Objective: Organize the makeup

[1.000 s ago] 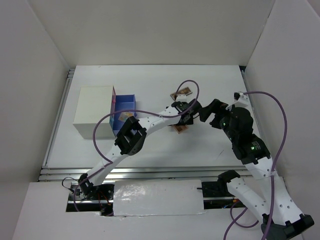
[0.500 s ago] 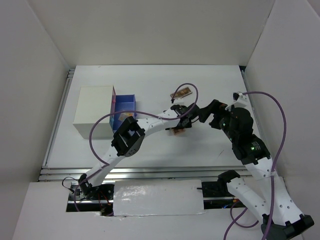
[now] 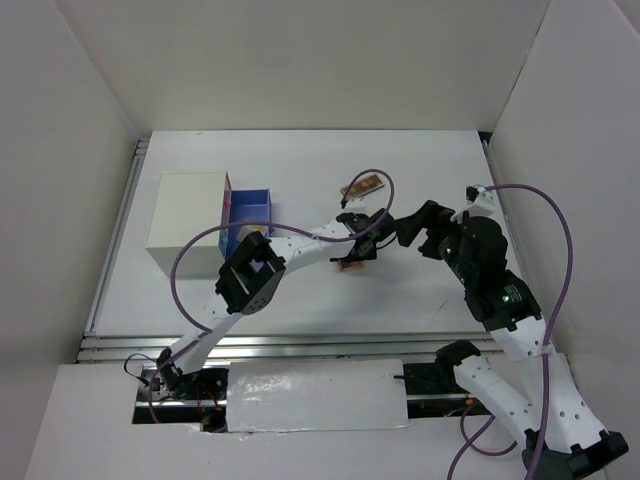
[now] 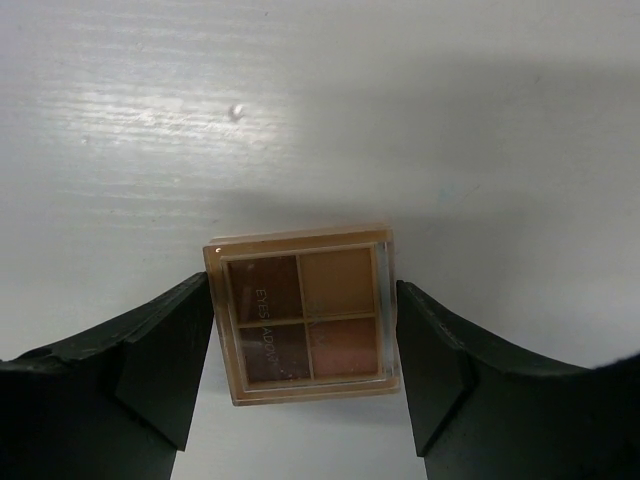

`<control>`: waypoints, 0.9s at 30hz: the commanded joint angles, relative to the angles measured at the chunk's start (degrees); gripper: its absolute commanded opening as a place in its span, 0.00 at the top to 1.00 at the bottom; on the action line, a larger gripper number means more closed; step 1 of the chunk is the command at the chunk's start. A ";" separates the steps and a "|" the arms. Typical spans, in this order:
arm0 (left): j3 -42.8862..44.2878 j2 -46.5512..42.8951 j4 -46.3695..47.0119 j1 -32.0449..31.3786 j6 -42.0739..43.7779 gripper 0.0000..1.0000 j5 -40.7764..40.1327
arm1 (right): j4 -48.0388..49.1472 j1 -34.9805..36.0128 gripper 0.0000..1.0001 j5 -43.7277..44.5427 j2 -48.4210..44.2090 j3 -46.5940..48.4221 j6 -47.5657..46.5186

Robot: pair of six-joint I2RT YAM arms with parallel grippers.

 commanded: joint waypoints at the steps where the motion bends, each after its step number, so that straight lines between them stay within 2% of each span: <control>1: -8.92 -7.41 4.50 0.63 8.25 0.86 -0.28 | 2.50 -0.26 0.00 0.04 -0.29 0.01 -0.50; 4: -16.32 -15.59 11.02 1.77 18.36 0.86 -4.58 | 2.58 -0.17 0.00 -0.31 -0.11 0.01 -0.41; 6: -18.60 -19.82 10.86 3.78 23.47 0.89 -8.26 | 2.85 -0.26 0.00 -0.49 -0.03 0.10 -0.24; 8: -20.28 -22.30 9.28 5.54 26.10 0.90 -11.17 | 3.02 -0.26 0.00 -0.58 0.15 0.36 -0.24; 10: -23.26 -25.55 7.97 10.45 28.30 0.91 -12.68 | 3.55 -0.35 0.00 -1.10 0.67 0.36 -0.06; 16: -21.70 -28.99 -0.12 16.97 29.19 0.90 -16.80 | 5.22 -0.35 0.00 -2.42 2.44 0.10 0.03; 20: -19.59 -29.17 -5.99 19.69 28.84 0.81 -20.23 | 6.54 -0.26 0.00 -4.09 3.49 -0.43 0.55; 24: -20.19 -29.16 -7.68 21.63 28.66 0.73 -20.94 | 7.33 -0.26 0.00 -4.79 3.84 -0.69 0.73; 27: -21.25 -29.08 -8.56 22.42 27.88 0.53 -21.47 | 7.77 -0.26 0.00 -4.79 4.10 -0.96 0.82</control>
